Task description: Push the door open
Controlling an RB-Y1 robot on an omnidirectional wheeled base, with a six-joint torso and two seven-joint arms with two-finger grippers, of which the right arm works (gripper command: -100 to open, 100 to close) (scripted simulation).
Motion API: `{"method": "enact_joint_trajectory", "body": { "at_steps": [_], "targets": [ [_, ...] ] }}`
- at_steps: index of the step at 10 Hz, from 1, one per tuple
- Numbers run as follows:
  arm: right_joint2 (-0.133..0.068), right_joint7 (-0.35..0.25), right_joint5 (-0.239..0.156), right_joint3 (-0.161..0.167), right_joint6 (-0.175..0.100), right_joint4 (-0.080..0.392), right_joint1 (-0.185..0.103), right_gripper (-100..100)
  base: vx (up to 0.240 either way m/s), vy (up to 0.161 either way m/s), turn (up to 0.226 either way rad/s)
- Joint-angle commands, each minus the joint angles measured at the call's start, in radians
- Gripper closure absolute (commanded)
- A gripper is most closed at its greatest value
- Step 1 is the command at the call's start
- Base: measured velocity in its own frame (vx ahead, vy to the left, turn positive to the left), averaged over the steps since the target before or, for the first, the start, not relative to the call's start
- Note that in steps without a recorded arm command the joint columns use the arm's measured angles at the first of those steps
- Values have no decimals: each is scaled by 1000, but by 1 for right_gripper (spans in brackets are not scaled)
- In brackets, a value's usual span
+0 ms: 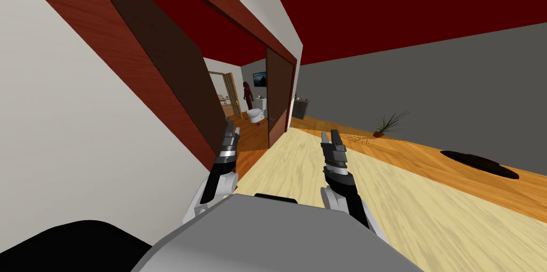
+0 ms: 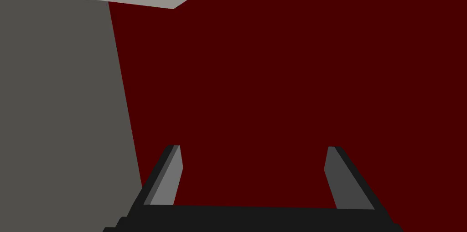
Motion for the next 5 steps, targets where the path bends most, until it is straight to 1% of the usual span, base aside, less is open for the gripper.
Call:
{"method": "enact_joint_trajectory", "body": {
  "at_steps": [1, 4, 5],
  "targets": [
    [-6, -6, 1, 7, -6, 36, -15, -100, 152, 41, 50],
    [-15, -18, 3, 21, -16, 102, -42, -100, 116, -45, 76],
    [-17, -21, 3, 24, -19, 117, -48, -100, 112, -47, 45]
  ]
}}
